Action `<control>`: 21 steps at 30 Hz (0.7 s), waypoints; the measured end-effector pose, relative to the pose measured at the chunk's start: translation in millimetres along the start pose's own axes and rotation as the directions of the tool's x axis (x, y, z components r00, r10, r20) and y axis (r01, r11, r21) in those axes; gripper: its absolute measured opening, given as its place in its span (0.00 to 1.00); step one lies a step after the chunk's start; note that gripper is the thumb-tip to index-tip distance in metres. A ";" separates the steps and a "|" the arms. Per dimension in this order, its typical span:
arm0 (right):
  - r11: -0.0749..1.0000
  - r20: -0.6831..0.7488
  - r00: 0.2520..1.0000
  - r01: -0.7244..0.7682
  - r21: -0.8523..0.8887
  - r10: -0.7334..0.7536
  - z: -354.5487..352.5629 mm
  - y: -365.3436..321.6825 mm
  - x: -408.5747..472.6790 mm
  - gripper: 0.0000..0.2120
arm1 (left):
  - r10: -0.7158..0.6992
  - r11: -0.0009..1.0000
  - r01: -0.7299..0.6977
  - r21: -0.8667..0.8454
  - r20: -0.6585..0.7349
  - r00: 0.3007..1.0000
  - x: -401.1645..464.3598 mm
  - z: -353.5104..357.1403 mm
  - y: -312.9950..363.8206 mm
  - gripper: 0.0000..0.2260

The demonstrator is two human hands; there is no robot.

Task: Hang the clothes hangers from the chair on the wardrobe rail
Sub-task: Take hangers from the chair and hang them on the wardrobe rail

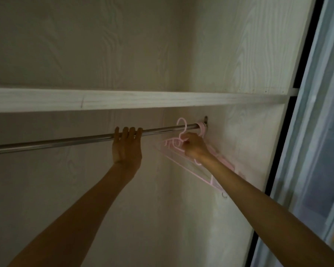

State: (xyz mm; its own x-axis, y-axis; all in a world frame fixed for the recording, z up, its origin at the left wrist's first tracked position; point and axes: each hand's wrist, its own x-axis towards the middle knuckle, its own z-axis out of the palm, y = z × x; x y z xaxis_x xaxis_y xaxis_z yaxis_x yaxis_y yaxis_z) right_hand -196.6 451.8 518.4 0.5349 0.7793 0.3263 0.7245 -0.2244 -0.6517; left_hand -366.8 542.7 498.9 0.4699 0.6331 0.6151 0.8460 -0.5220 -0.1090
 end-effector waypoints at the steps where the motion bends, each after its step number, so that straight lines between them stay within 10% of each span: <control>1: 0.998 0.012 1.000 -0.005 -0.058 0.005 2.8 -0.6 3.8 0.15 | 0.000 1.000 -0.001 0.019 0.012 1.000 0.6 -1.1 2.1 0.26; 7: 0.962 0.042 0.999 0.010 -0.272 0.002 24.1 9.3 7.9 0.14 | 0.005 0.999 -0.005 0.052 -0.005 1.000 -1.9 -2.3 8.0 0.26; 12: 0.860 -0.318 0.842 0.285 -0.423 -0.435 26.0 6.0 9.0 0.22 | 0.005 0.997 -0.002 0.080 -0.031 1.000 -2.5 2.3 8.0 0.28; 21: 0.666 -0.162 0.831 0.294 -0.686 -0.533 26.0 25.6 48.7 0.25 | -0.007 0.992 0.004 0.130 0.024 1.000 -3.1 -0.1 9.7 0.31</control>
State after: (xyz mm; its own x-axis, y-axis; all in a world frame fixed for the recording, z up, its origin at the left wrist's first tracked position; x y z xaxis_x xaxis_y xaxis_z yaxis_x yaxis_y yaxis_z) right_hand -163.3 499.3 499.8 0.1285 0.6722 0.7291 0.9376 -0.3219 0.1316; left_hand -360.1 535.7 496.1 0.4700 0.6502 0.5969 0.8733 -0.4409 -0.2074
